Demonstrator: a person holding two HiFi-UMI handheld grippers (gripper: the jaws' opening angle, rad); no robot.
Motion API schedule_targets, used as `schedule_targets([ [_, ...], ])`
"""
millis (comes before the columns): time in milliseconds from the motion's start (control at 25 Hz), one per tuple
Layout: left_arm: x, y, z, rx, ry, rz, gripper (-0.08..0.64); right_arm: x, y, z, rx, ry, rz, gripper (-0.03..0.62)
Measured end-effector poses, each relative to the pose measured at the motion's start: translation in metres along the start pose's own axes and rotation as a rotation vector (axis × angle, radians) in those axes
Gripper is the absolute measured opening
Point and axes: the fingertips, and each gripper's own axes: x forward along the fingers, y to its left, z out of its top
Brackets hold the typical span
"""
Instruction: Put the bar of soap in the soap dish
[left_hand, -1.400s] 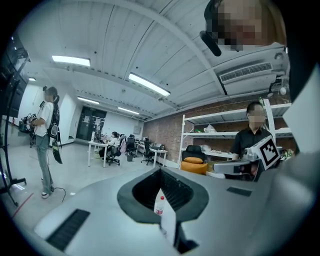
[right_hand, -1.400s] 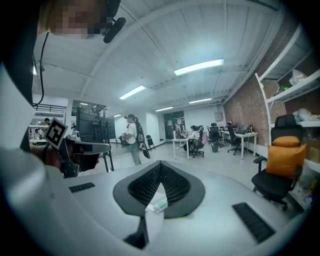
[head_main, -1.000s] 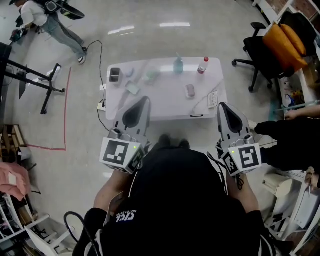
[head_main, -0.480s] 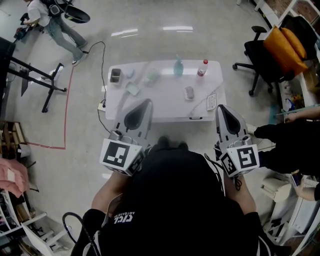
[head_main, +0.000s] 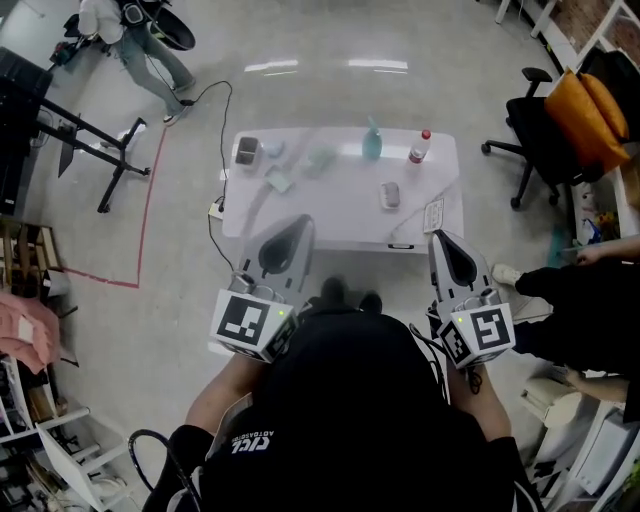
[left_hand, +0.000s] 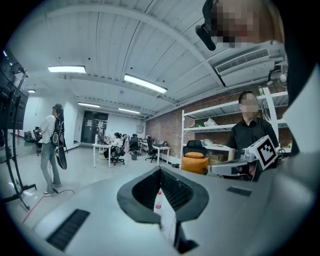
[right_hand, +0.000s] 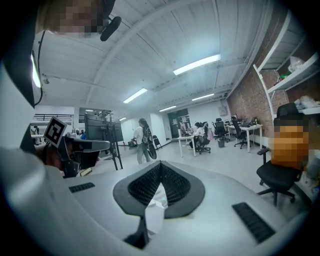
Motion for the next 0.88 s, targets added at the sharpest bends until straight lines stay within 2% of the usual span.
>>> schedule_targets([
  [120, -0.006, 0.007, -0.011, -0.022, 0.05, 0.051, 0.008, 0.006, 0.002, -0.011, 0.023, 0.025, 0.023, 0.018],
  [240, -0.009, 0.016, -0.013, -0.025, 0.04, 0.068, 0.008, 0.019, 0.007, -0.017, 0.044, 0.047, 0.049, 0.018],
  [360, -0.016, 0.035, -0.017, -0.024, 0.04, 0.101, 0.008, 0.039, 0.02, -0.016, 0.026, 0.062, 0.099, 0.018],
  [520, -0.032, 0.081, -0.024, -0.036, 0.057, 0.19, 0.008, 0.075, 0.047, -0.014, -0.003, 0.077, 0.151, 0.018],
  [640, -0.044, 0.11, -0.028, -0.018, 0.034, 0.194, 0.008, 0.109, 0.072, -0.014, -0.024, 0.096, 0.181, 0.018],
  [880, -0.068, 0.184, -0.033, -0.047, 0.025, 0.217, 0.008, 0.182, 0.138, -0.009, -0.051, 0.114, 0.251, 0.018],
])
